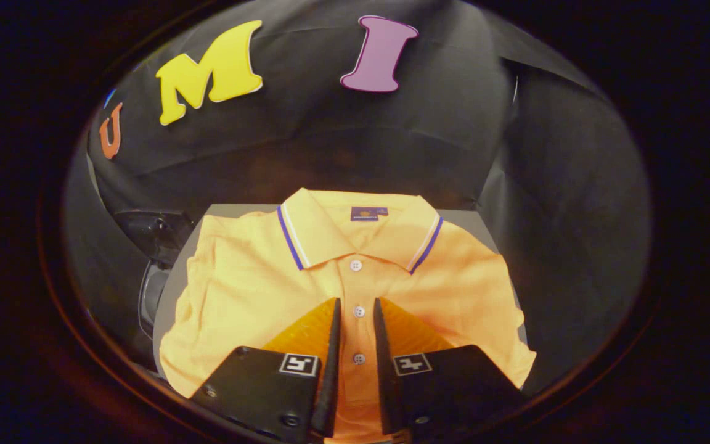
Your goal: Put the clothes into the washing machine and then close the washing machine lid.
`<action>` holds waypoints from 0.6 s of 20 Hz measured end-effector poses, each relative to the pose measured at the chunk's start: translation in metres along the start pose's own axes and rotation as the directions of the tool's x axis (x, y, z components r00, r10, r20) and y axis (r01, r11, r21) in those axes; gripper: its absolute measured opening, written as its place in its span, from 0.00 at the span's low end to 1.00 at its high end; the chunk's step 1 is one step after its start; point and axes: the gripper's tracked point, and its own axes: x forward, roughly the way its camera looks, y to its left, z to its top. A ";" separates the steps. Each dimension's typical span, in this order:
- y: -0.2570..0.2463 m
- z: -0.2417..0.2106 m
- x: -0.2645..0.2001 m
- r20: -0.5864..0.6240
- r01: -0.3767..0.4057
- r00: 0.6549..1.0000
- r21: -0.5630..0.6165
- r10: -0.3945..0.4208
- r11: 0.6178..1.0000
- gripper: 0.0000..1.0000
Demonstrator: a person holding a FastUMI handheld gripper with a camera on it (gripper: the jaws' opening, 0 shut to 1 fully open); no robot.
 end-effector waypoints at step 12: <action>0.017 0.006 -0.010 0.007 -0.159 0.987 0.169 0.161 0.973 0.04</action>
